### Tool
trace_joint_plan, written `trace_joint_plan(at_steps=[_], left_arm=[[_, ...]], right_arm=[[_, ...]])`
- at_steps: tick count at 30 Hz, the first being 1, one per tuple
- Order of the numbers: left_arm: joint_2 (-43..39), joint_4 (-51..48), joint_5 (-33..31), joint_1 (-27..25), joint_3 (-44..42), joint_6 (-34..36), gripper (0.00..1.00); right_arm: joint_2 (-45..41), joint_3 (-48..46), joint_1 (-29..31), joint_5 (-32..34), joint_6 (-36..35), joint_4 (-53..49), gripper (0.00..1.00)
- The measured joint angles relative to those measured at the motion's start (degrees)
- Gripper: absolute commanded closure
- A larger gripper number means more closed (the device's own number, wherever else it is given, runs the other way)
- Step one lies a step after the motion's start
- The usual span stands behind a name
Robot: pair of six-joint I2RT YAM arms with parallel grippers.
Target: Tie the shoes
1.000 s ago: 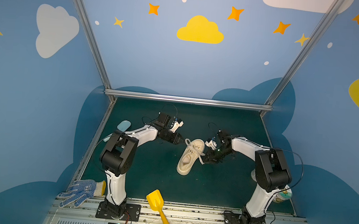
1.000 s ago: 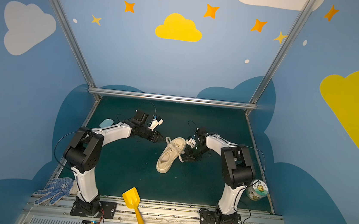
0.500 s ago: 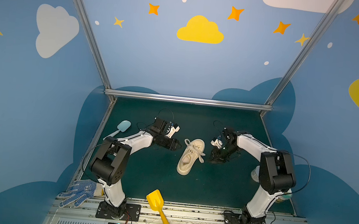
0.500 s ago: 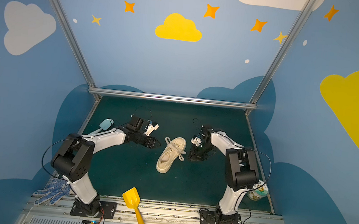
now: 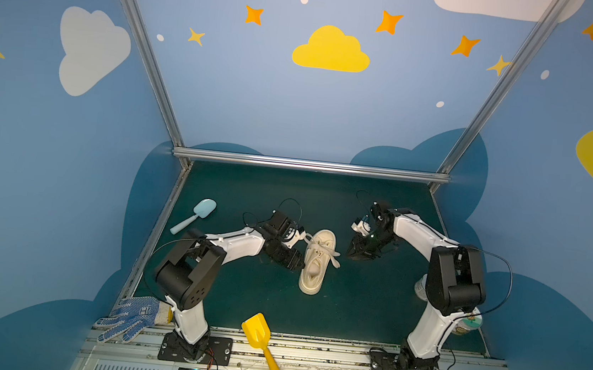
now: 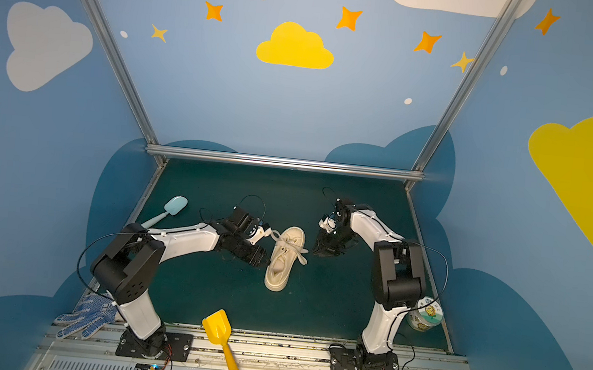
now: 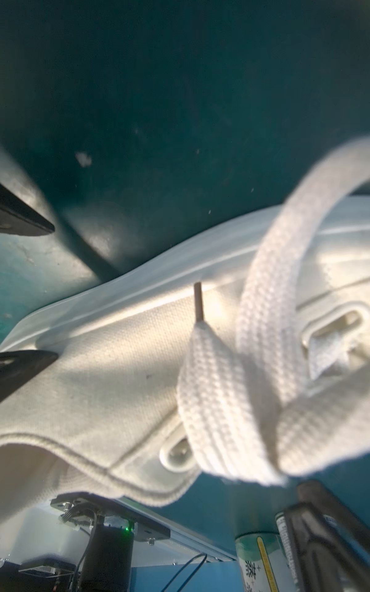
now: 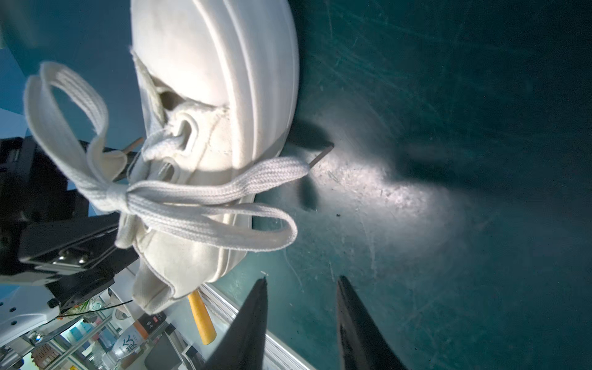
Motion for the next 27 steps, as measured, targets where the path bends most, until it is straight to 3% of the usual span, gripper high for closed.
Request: trace_joint_plan(at_steps=[8,14,27], left_arm=[[-0.3,2.3,0.2,-1.6,-1.4,-2.2,0.41],[-5.5,7.0,2.3,1.9,-6.6,-1.8,0.35],[2.2,11.5,14.0,4.4,2.3,1.8,0.35]], right_arm=[[1.7,0.4,0.0,-0.8,0.4,0.7,0.63],[1.2,0.5,0.0,-1.9,0.5,1.1,0.62],[-1.5,0.5,0.1,-3.0,0.7,1.1,0.62]])
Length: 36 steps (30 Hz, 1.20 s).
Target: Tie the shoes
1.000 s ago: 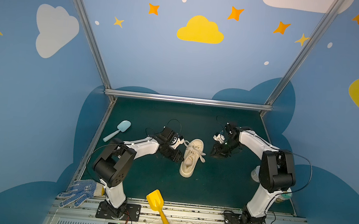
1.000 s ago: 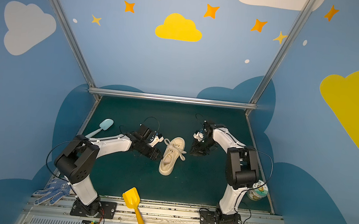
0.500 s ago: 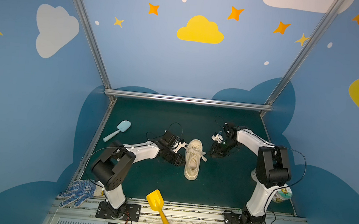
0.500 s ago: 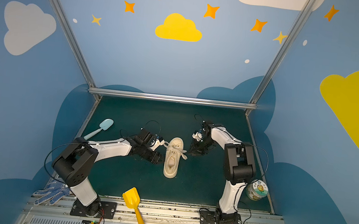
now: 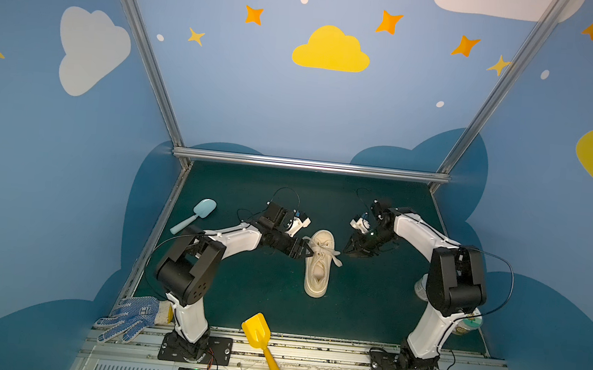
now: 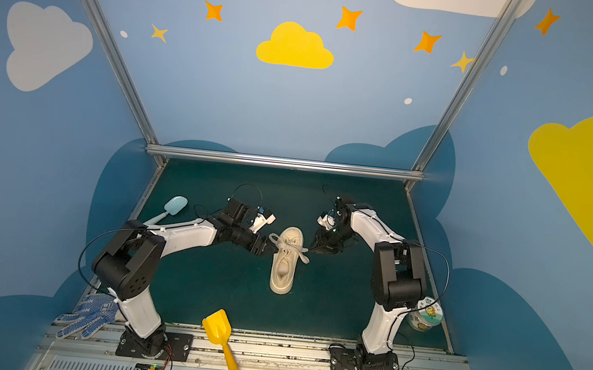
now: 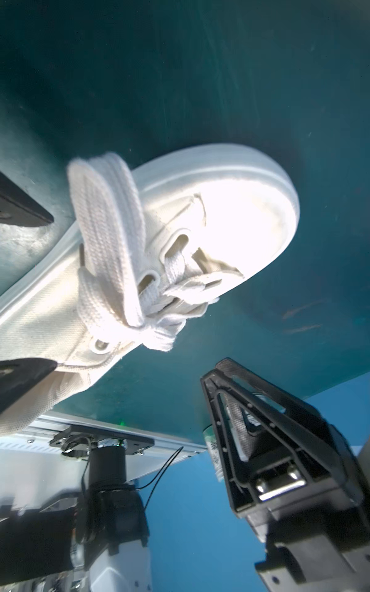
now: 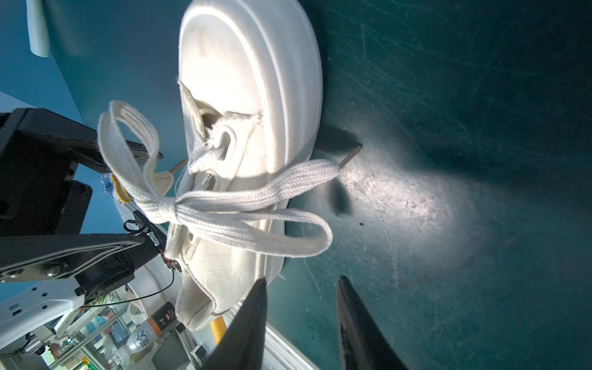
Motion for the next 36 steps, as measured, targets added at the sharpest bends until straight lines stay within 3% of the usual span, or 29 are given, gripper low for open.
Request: trace_joint_plan(at_steps=[16,26,30,36], left_arm=[[3.4,0.7,4.7,0.1,3.3,1.9,0.38],[4.4,1.1,4.9,-0.1,3.3,2.6,0.48],[4.4,1.8,4.8,-0.4,3.3,2.4,0.61],[4.4,2.6,4.3,-0.8,3.2,2.1,0.7]], right_arm=[[0.0,0.0,0.7,-0.5,0.0,-0.2,0.63],[0.0,0.0,0.8,-0.9,0.3,-0.3,0.65],[0.0,0.2,1.1,-1.3,0.5,-0.3,0.65],[0.0,0.3,1.8,-1.8,0.9,-0.2,0.66]])
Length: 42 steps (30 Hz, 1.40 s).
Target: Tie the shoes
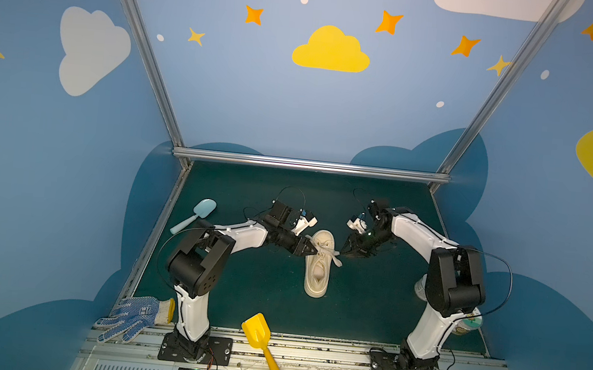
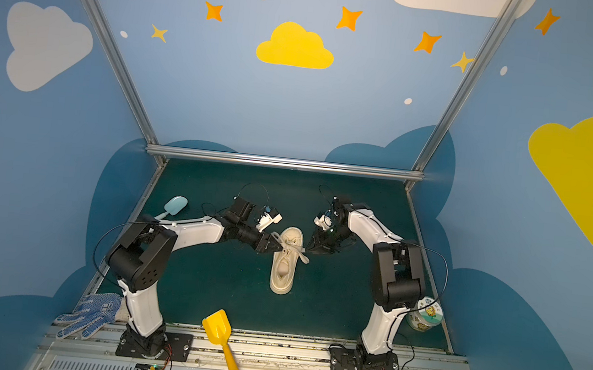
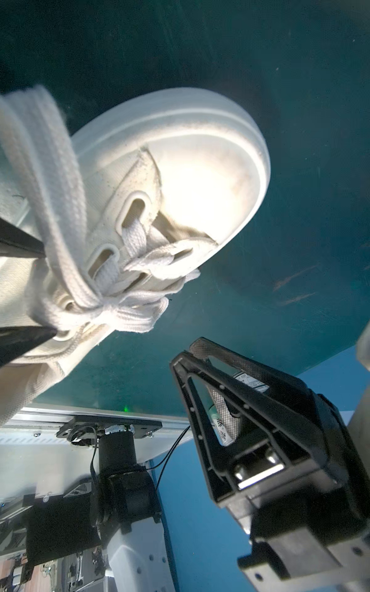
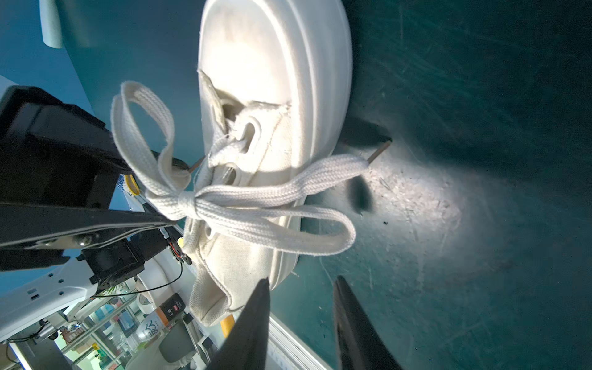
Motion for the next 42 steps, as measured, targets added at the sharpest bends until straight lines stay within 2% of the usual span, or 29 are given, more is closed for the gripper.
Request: trace_joint_plan(at_steps=[2,5,8,17,20,28,31,33,36,42], left_arm=[[0.0,0.0,-0.3,0.0,-0.2,0.0,0.74],[0.0,0.2,-0.7,0.0,-0.6,-0.2,0.87],[0.0,0.3,-0.9,0.0,-0.6,-0.3,0.9],[-0.4,-0.2,-1.8,0.0,-1.9,-0.3,0.88],[-0.9,-0.6,-2.1,0.0,-2.6,-0.3,0.81],[-1.0,-0.5,-2.3,0.0,-2.9,-0.6,0.89],[-1.1,-0.5,-2.4,0.0,-3.0,-0.6,0.9],[-1.6,-0.5,-2.4,0.0,-3.4,-0.6,0.92],[-1.9,-0.5,-2.4,0.0,-3.6,-0.6,0.93],[-1.9,-0.5,-2.4,0.0,-3.6,-0.6,0.95]], right_arm=[[0.0,0.0,0.1,-0.3,0.2,0.1,0.66],[0.0,0.0,0.2,-0.8,0.4,0.2,0.66],[0.0,0.0,0.5,-1.0,0.5,0.3,0.66],[-1.1,0.1,2.4,-2.4,3.1,2.0,0.67],[-1.2,1.4,4.4,-2.7,4.1,2.6,0.67],[-1.1,4.0,7.6,-3.7,5.5,3.8,0.68],[-1.1,4.1,8.0,-4.2,6.3,4.5,0.75],[-0.7,4.3,8.2,-4.9,6.8,5.2,0.84],[0.2,4.5,8.7,-6.1,7.8,6.4,0.9],[2.6,4.5,9.5,-8.2,9.0,8.7,0.91]])
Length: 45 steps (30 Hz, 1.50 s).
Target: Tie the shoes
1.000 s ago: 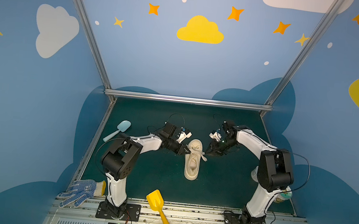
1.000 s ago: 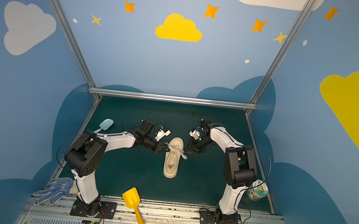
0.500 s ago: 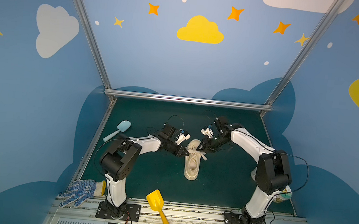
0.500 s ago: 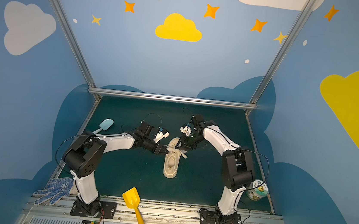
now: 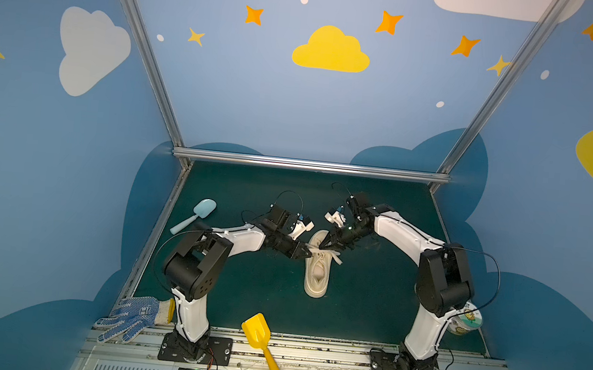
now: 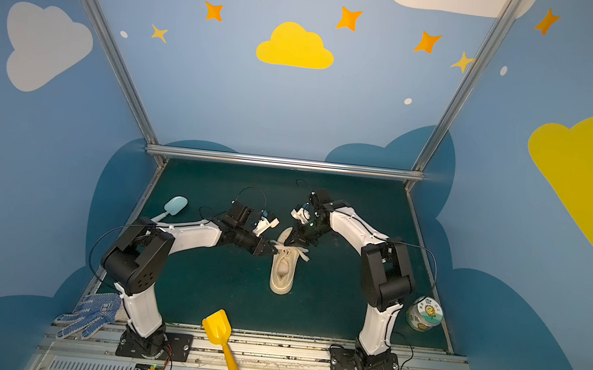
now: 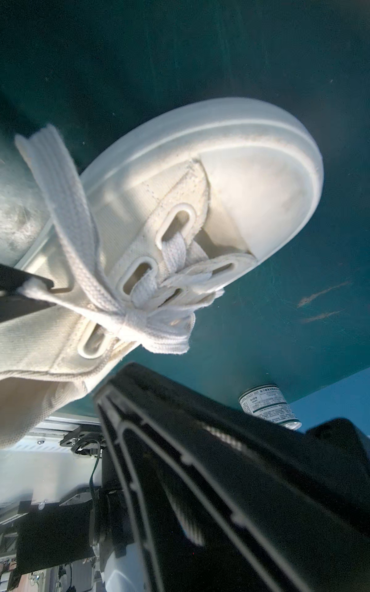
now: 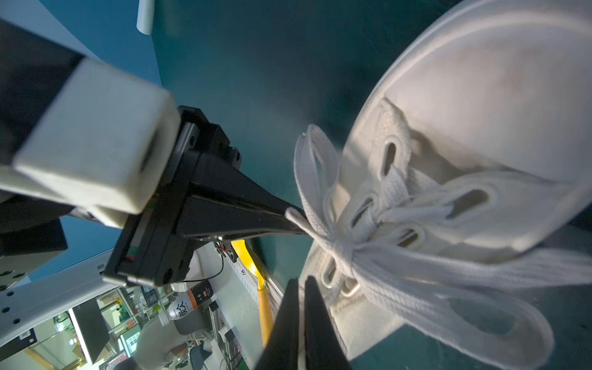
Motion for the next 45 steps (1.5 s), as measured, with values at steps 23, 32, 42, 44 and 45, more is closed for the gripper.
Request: trace_joint_plan(at_steps=[23,32,42,44,45], left_arm=[[-1.4,-5.8,-1.3,1.0,0.6,3.6,0.97],[-1.8,-7.0,-1.7,1.8,0.5,4.2,0.97],[-2.2,-7.2,-2.4,2.3,0.3,4.4,0.97],[-2.2,-7.2,-2.4,2.3,0.2,4.4,0.97],[-2.2,-7.3,-2.4,2.3,0.2,4.4,0.97]], right_arm=[[2.2,-2.3,0.2,-0.3,1.7,4.1,0.94],[2.2,-2.7,0.2,-0.4,1.7,4.5,0.94],[2.2,-3.0,0.1,-0.5,1.7,4.8,0.94],[2.2,-3.0,0.0,-0.6,1.6,4.8,0.94],[2.2,-3.0,0.0,-0.7,1.6,4.8,0.94]])
